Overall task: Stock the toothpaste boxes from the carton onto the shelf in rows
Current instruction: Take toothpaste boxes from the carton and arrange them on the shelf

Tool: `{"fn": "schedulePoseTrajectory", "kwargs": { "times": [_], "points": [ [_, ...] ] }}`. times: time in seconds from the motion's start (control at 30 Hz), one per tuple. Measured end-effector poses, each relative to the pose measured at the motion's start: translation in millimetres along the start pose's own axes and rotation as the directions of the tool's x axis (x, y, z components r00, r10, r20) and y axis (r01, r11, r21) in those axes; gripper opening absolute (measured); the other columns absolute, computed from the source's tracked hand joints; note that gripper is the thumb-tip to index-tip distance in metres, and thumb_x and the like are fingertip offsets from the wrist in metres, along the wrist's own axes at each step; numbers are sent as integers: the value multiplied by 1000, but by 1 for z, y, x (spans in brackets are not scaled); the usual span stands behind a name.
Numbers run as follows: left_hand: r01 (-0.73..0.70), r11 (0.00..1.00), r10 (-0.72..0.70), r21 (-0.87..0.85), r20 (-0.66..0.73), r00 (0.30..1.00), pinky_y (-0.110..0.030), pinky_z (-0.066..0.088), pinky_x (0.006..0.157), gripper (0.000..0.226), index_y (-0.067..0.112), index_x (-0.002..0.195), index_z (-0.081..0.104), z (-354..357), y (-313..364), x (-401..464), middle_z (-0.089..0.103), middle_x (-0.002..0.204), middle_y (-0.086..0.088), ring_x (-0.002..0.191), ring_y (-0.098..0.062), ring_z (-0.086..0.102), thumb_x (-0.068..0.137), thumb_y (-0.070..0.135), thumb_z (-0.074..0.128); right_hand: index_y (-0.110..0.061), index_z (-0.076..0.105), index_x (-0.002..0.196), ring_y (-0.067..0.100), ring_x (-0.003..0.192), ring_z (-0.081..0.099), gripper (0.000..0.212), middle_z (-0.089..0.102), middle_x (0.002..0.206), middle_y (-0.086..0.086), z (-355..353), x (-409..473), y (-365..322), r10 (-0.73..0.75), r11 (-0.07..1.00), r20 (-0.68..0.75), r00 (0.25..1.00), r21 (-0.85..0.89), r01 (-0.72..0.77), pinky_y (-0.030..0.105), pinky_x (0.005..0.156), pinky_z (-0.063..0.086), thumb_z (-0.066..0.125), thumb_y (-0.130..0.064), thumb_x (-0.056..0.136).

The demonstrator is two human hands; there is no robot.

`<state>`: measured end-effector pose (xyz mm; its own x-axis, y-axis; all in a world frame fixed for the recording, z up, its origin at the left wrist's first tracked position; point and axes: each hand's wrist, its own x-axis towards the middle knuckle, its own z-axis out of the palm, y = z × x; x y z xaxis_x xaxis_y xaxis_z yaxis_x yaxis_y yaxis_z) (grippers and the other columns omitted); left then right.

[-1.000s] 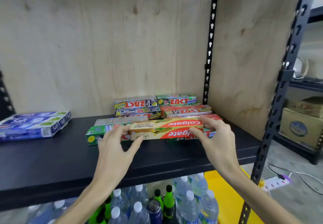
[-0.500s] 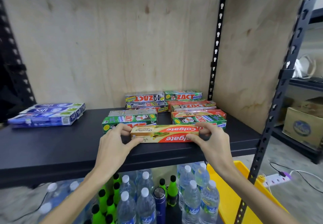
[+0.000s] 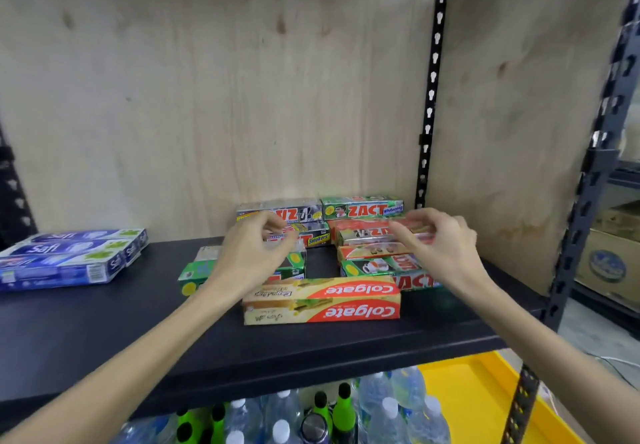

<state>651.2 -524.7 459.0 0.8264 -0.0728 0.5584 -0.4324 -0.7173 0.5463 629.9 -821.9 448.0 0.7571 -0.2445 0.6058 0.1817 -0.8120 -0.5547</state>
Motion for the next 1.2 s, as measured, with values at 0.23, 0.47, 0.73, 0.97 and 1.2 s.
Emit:
{"fn": "schedulePoseTrajectory", "kwargs": {
  "times": [0.23, 0.47, 0.73, 0.97, 1.2],
  "points": [
    [-82, 991, 58, 103, 219, 974, -33, 47, 102, 46, 16, 132, 62, 71, 3, 133, 65, 132, -1, 119, -17, 60, 95, 42, 66, -21, 57, 131, 32, 129, 51, 64, 64, 131, 4, 48, 114, 32, 133, 982, 270, 954, -170, -88, 56, 117, 26, 63, -66, 86],
    [-137, 966, 82, 220, 243, 967, -46, 51, 100, 51, 14, 130, 65, 112, -20, 165, 68, 127, -5, 114, -23, 62, 89, 42, 72, -20, 51, 136, 30, 126, 54, 69, 60, 135, 6, 84, 144, 55, 214, 972, 295, 931, -157, -173, 53, 114, 35, 66, -64, 85],
    [-202, 939, 128, 279, 261, 957, -41, 40, 100, 46, 24, 121, 65, 113, -14, 163, 67, 119, 4, 114, -19, 55, 87, 54, 67, -17, 60, 133, 27, 123, 59, 61, 68, 127, 3, 60, 133, 57, 221, 975, 195, 955, -72, -211, 55, 115, 33, 74, -52, 85],
    [-132, 978, 101, 163, 186, 977, -45, 39, 108, 59, 24, 123, 64, 98, 0, 150, 69, 114, 7, 114, -16, 59, 75, 56, 77, -16, 54, 134, 20, 106, 63, 62, 65, 126, 2, 45, 124, 47, 216, 974, 292, 932, 2, -227, 37, 91, 50, 74, -50, 86],
    [56, 997, -51, -45, 89, 995, -39, 48, 102, 51, 22, 121, 66, 90, 7, 123, 70, 116, 7, 110, -12, 62, 80, 48, 79, -25, 48, 144, 25, 117, 62, 70, 62, 134, 3, 48, 115, 51, 212, 977, 398, 893, -73, -200, 51, 105, 46, 63, -63, 87]
  ]
}}
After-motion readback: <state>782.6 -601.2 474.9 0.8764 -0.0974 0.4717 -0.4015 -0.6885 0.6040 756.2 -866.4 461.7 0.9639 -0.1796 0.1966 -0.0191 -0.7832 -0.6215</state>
